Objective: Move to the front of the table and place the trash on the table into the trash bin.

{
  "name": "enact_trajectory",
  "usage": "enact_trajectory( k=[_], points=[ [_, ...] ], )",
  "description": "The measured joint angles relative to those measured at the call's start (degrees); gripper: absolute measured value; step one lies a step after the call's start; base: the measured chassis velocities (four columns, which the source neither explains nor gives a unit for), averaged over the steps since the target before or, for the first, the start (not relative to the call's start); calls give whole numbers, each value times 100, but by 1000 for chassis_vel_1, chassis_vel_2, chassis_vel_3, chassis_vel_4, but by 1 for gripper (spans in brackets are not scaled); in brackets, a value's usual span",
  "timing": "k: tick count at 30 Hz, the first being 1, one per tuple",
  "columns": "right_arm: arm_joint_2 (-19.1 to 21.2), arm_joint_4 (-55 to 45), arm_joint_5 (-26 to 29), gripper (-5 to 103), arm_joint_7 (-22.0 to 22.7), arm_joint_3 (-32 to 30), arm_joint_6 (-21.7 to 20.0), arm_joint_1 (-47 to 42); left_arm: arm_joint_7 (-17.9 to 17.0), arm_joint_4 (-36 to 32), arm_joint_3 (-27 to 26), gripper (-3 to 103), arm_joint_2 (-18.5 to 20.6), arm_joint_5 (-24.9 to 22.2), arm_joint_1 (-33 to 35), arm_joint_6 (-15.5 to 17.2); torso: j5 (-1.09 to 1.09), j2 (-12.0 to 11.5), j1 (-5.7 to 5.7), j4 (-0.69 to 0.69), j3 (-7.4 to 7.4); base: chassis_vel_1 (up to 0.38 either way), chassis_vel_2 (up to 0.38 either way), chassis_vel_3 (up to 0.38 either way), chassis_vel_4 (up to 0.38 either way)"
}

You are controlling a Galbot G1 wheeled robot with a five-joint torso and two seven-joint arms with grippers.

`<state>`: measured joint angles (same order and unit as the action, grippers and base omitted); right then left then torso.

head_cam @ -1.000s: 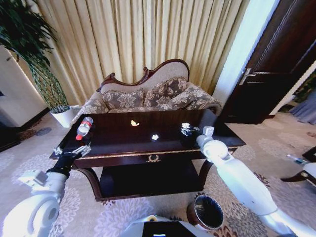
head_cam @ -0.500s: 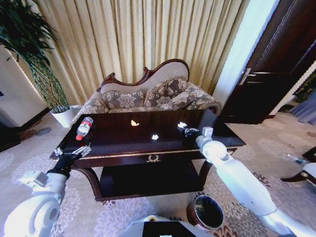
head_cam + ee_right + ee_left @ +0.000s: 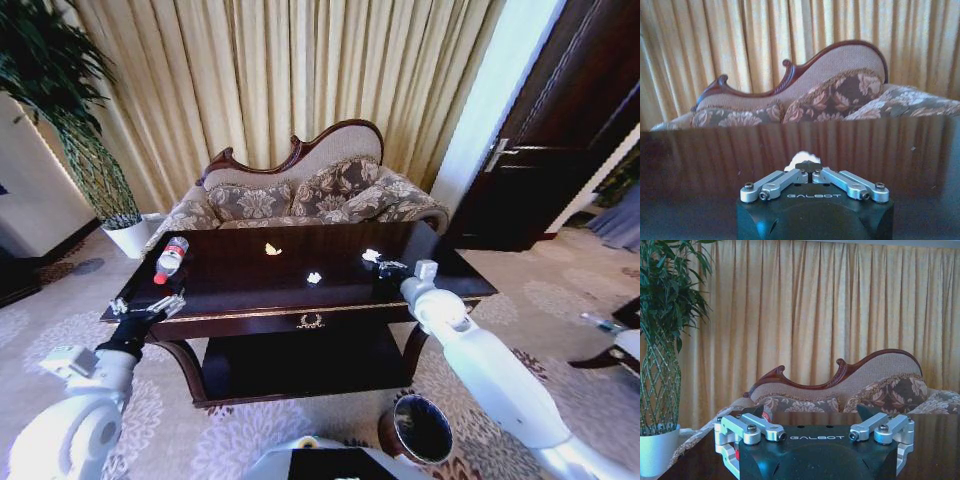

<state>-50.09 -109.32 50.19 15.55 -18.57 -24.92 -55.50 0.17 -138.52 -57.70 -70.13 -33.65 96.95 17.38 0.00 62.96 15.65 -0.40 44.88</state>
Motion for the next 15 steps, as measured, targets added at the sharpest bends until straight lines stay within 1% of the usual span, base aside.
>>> enact_trajectory(
  k=[2,3,5,7,10,15],
  points=[
    [49,-244,87,0,0,-353,8,-207,6,0,5,100,-2,0,-1,-5,0,0,0,0,0,0,0,0,0],
    [49,-244,87,0,0,-353,8,-207,6,0,5,100,-2,0,-1,-5,0,0,0,0,0,0,0,0,0],
    [88,-368,122,0,-15,-598,10,-344,14,0,31,100,-5,3,-9,-6,-1,0,0,-1,0,0,0,0,0],
    [107,-403,130,0,-39,-705,10,-412,17,0,50,100,-5,9,-18,-6,-1,0,0,-1,0,0,0,0,0],
    [115,-414,118,0,-108,-806,10,-496,20,-16,71,100,-5,13,-26,-7,0,0,0,-1,0,0,0,0,0],
    [97,-371,8,-1,-160,-794,-34,-509,22,-29,75,100,-5,16,-18,-7,-1,0,0,0,0,0,0,0,0]
  ],
)
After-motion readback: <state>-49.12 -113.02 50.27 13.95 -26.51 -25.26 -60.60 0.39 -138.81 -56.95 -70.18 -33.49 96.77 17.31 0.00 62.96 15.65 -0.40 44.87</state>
